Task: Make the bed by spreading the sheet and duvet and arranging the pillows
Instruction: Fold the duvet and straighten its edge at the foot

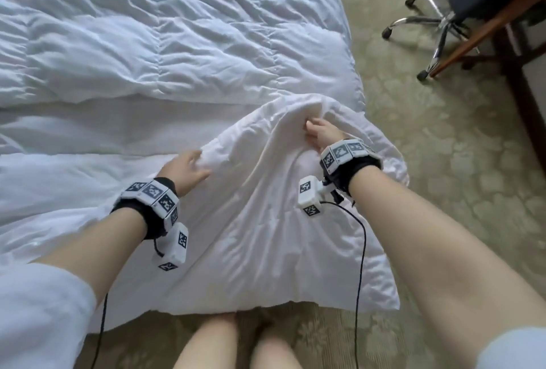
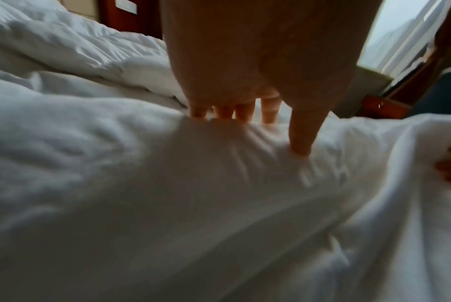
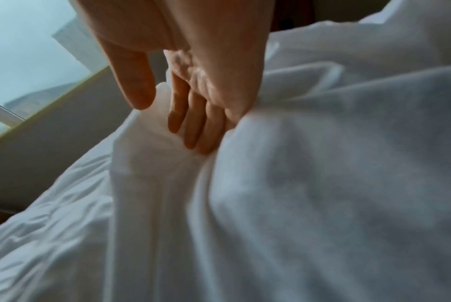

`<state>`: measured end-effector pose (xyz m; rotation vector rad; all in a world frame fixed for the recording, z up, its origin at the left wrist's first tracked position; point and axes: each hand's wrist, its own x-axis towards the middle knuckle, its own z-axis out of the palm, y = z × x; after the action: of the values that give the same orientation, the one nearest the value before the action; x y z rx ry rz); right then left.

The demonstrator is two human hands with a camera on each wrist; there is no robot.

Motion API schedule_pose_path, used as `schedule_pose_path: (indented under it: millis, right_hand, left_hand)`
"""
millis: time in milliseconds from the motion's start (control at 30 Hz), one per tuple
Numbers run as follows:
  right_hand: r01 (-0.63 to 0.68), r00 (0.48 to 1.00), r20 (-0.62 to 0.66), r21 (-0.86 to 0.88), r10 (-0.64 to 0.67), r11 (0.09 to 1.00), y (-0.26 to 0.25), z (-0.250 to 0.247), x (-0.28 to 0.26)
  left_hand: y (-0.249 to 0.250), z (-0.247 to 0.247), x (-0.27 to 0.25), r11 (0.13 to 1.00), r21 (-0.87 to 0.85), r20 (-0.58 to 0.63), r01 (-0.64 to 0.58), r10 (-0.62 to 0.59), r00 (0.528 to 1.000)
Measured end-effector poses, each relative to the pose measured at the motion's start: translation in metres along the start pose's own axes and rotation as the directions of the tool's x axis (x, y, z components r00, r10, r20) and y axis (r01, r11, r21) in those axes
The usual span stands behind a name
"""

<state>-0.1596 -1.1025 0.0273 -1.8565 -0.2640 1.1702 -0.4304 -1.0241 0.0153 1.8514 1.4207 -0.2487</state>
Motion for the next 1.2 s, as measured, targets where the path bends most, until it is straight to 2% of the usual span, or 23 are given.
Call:
schedule_pose_path:
  millis: [100,233,433,533,567,633,700,800,833,933,1000,1067,1200]
  right_hand:
    - [-0.088,0.994,-0.056,0.165,0.098,0.982,0.026,-0.020,0.002]
    - [-0.143,0.960,-0.203,0.242,0.194,0.960,0.044,-0.072,-0.008]
    - [-0.270,0.920,-0.261,0.115,0.291,0.956,0.097,-0.158,-0.039]
    - [-0.369,0.874,-0.319,0.054,0.366,0.928,0.138,-0.189,-0.067]
    - [-0.421,0.868,-0.295,-0.007,0.400,0.907,0.158,-0.198,-0.078]
    - [-0.526,0.847,-0.243,-0.244,0.474,0.815,0.195,-0.213,-0.096]
    - [-0.553,0.828,-0.162,-0.391,0.536,0.736,0.226,-0.220,-0.111]
    - [-0.619,0.763,-0.023,-0.316,0.646,0.719,0.258,-0.216,-0.130]
    - [-0.629,0.758,0.004,-0.259,0.652,0.733,0.266,-0.212,-0.136]
    - [-0.561,0.824,0.093,-0.011,0.559,0.828,0.291,-0.202,-0.139]
    - [-0.464,0.886,0.020,0.036,0.464,0.885,0.293,-0.198,-0.140]
    - [-0.332,0.941,-0.081,-0.026,0.329,0.943,0.280,-0.200,-0.143]
    - [-0.188,0.982,-0.046,-0.216,0.183,0.958,0.228,-0.210,-0.159]
  left_hand:
    - [-0.002,0.027,0.008,0.999,0.045,0.069,-0.008,0.005,0.998]
    - [0.006,0.042,0.009,0.996,0.090,0.051,0.021,-0.026,0.998]
    - [0.050,0.073,-0.020,0.995,0.060,-0.070,0.082,-0.077,0.995]
    - [0.063,0.103,-0.049,0.996,0.045,-0.150,0.073,-0.065,0.987]
    - [0.065,0.118,-0.065,0.998,0.028,-0.162,0.055,-0.050,0.985]
    - [0.065,0.150,-0.094,0.999,-0.013,-0.141,0.036,-0.037,0.989]
    - [0.063,0.182,-0.122,0.998,-0.032,-0.087,0.053,-0.056,0.995]
    - [0.054,0.220,-0.156,0.993,-0.026,-0.027,0.113,-0.113,0.993]
    - [0.051,0.229,-0.165,0.992,-0.017,-0.009,0.126,-0.126,0.992]
    - [0.037,0.248,-0.186,0.991,-0.019,0.007,0.136,-0.136,0.991]
    - [0.031,0.251,-0.197,0.990,-0.042,-0.016,0.132,-0.133,0.991]
    - [0.025,0.252,-0.209,0.988,-0.068,-0.032,0.142,-0.144,0.989]
    - [0.034,0.237,-0.231,0.983,-0.135,-0.026,0.121,-0.126,0.992]
